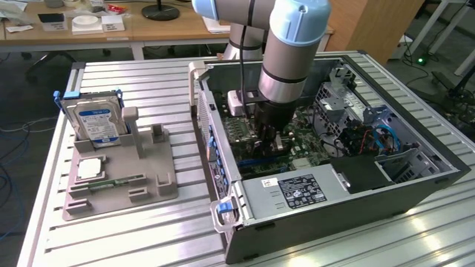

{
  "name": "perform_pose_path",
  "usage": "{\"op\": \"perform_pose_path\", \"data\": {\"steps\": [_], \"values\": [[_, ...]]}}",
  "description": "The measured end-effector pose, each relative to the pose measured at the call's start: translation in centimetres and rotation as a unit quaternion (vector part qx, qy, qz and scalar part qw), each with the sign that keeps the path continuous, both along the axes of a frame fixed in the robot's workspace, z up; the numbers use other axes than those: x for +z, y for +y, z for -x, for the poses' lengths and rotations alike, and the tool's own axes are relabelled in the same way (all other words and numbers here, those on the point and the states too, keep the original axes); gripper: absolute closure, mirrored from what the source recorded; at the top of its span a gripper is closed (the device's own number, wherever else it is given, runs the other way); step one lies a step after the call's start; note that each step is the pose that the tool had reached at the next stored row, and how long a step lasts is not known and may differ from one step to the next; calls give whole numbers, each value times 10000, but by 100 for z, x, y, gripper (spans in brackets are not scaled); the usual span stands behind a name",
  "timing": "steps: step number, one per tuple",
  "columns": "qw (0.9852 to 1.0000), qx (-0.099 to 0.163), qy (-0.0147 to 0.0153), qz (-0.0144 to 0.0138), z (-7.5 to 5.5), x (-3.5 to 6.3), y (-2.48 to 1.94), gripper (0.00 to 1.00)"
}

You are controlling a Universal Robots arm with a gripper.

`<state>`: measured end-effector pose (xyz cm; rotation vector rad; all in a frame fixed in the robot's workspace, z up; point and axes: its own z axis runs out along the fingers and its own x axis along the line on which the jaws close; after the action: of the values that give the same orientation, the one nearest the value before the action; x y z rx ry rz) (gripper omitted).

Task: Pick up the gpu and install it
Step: 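Insert the gpu into the slot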

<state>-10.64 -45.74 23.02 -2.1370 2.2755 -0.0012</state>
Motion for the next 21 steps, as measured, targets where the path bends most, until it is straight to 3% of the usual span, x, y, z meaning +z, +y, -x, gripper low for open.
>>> {"op": "perform_pose_path", "data": {"steps": [21], "values": [[10000,0,-9,2,-9,34,8,72]]}}
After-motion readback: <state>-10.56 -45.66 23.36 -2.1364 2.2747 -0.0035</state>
